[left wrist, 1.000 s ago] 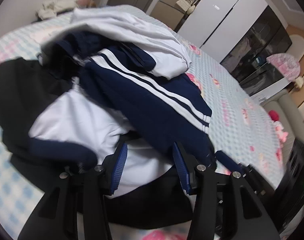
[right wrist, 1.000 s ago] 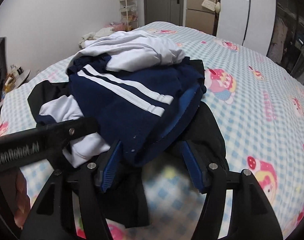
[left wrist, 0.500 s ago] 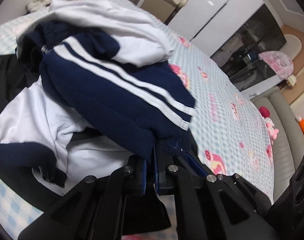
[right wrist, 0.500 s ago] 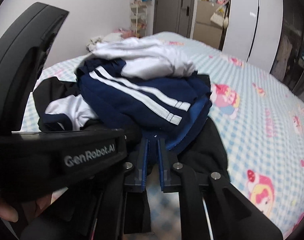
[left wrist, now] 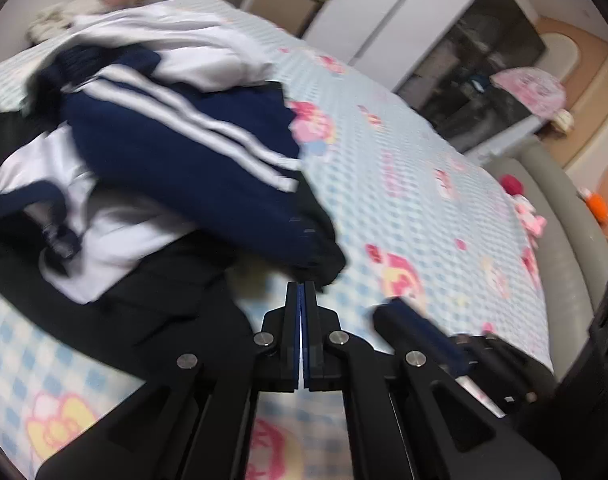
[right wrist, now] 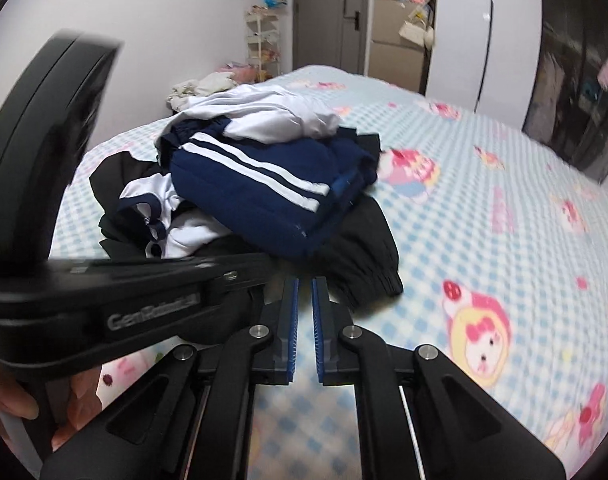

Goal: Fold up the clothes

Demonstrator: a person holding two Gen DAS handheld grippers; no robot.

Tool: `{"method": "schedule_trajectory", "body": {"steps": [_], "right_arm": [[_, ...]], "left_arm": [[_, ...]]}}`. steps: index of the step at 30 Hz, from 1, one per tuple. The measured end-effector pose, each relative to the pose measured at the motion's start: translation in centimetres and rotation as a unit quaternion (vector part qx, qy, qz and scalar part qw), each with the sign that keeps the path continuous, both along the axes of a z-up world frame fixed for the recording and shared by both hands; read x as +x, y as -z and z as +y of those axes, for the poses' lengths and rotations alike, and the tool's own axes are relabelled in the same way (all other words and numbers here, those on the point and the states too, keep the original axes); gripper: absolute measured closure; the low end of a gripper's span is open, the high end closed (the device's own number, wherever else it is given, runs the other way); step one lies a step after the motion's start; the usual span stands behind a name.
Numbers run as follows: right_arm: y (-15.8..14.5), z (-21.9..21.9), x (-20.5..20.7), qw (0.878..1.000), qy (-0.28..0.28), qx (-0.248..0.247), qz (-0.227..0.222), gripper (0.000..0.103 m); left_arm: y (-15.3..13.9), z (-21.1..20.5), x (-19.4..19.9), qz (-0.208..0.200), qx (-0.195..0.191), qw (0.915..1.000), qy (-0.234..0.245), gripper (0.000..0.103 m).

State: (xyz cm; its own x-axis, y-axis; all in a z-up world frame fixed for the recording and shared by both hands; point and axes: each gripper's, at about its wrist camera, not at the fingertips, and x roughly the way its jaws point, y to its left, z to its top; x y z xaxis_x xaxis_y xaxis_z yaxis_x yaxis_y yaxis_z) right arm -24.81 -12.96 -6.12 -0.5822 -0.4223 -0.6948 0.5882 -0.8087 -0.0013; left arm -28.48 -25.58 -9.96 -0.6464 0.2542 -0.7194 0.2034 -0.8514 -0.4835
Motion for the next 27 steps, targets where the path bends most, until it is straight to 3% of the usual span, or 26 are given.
{"method": "schedule_trajectory", "body": {"steps": [2,4,5,7,8,9,11,12,14,16,19,26,27], "right_arm": [[0.2,0.3,-0.7,1.0,0.01,-0.006,-0.013,0.088],[0.7,-0.2,-1.7,0.999,0.017,-0.013,-0.024,0.065],[1.0,-0.5,-2.3,0.999,0.018,-0.019,-0.031,0.064],[1.7,-1.5,-3.5,0.999,0.02,-0.023,-0.042,0.051],[2.2,-2.1,-4.1,0.999,0.021,-0.022,-0.045,0.048],[2.6,-2.7,-4.8,0.998,0.021,-0.021,-0.047,0.045],[3.5,-3.6,-5.8,0.998,0.02,-0.025,-0.059,0.045],[4.0,-4.1,-6.3,0.997,0.018,-0.027,-0.065,0.045],[4.4,-4.5,-6.8,0.997,0.016,-0.036,-0.073,0.056],[4.3,-4.4,-6.6,0.997,0.016,-0.044,-0.069,0.074],[3.4,-3.3,-5.9,0.997,0.016,-0.061,-0.05,0.089],[1.1,-2.7,-6.1,0.995,0.021,-0.091,-0.023,0.09],[0.9,-3.0,-6.2,0.995,0.017,-0.094,-0.024,0.084]], "left_arm": [[0.9,-1.9,0.3,-0.012,0.017,0.9991,-0.037,0.102],[1.6,-3.7,0.5,-0.017,0.037,0.9973,-0.062,0.101],[1.9,-4.6,0.4,-0.018,0.047,0.9963,-0.07,0.096],[2.3,-6.3,-0.2,-0.014,0.072,0.9942,-0.078,0.062],[2.5,-7.0,-0.7,-0.007,0.093,0.9922,-0.083,0.04],[2.6,-7.6,-1.2,-0.002,0.111,0.9901,-0.085,0.037],[2.9,-8.1,-2.4,0.002,0.133,0.9877,-0.083,0.037],[2.8,-8.2,-3.0,0.0,0.125,0.9887,-0.083,0.039],[2.9,-8.1,-3.9,-0.002,0.124,0.9889,-0.081,0.039],[2.6,-7.6,-4.1,0.015,0.142,0.9869,-0.075,0.039],[2.2,-7.3,-3.9,0.041,0.16,0.9836,-0.071,0.038],[2.5,-7.6,-4.5,0.058,0.208,0.9719,-0.093,0.038],[2.2,-7.2,-4.7,0.06,0.204,0.9729,-0.09,0.038]]}}
